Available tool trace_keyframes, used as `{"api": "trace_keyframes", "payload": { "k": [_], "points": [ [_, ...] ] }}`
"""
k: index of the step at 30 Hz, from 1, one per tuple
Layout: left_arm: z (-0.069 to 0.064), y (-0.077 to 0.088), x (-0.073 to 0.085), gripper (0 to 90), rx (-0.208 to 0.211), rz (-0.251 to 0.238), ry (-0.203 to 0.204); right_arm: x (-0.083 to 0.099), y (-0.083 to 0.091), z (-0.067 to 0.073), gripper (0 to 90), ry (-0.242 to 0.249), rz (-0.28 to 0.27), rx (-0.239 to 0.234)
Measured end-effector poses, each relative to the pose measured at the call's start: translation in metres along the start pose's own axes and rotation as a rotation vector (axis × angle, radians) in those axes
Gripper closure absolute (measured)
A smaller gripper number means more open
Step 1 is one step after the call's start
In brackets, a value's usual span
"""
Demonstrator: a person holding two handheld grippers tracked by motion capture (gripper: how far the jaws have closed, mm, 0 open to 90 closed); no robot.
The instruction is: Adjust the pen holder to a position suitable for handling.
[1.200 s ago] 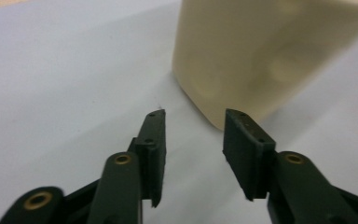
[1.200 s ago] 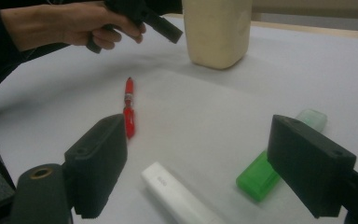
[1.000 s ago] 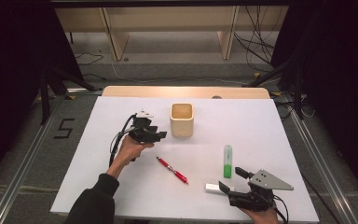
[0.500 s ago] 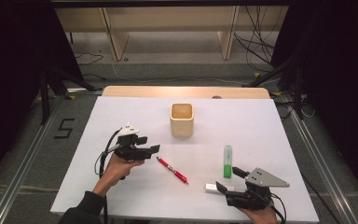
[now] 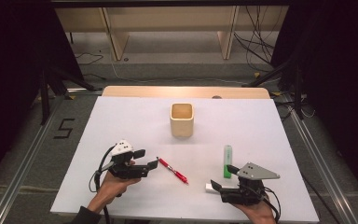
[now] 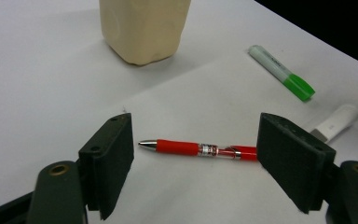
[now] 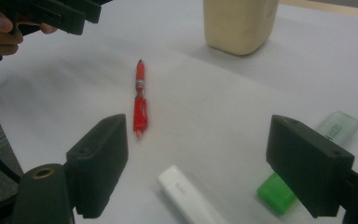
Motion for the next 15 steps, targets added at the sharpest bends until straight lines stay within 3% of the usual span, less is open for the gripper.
{"api": "trace_keyframes", "payload": {
  "k": [3,10,15],
  "points": [
    [0.000,0.005,0.003,27.0,0.002,-0.014,0.002,-0.004,-0.004,0.002,21.6,0.008,0.012,-0.006],
    [-0.006,0.011,0.009,26.5,-0.008,-0.007,-0.062,-0.011,-0.016,0.005,21.8,0.010,0.040,-0.020],
    [-0.009,0.013,0.011,26.0,-0.004,-0.009,-0.062,-0.014,-0.027,0.009,21.6,0.018,0.063,-0.041]
  ]
}}
Point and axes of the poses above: each handheld gripper's, and its own axes: y roughly backward along the jaws, x roughly out of its underside, z roughly to its left, the point moved 2 cm from there along -y, roughly forward along the jaws, and after that the axes turned 9 degrees about -z, right-handed, at the moved point
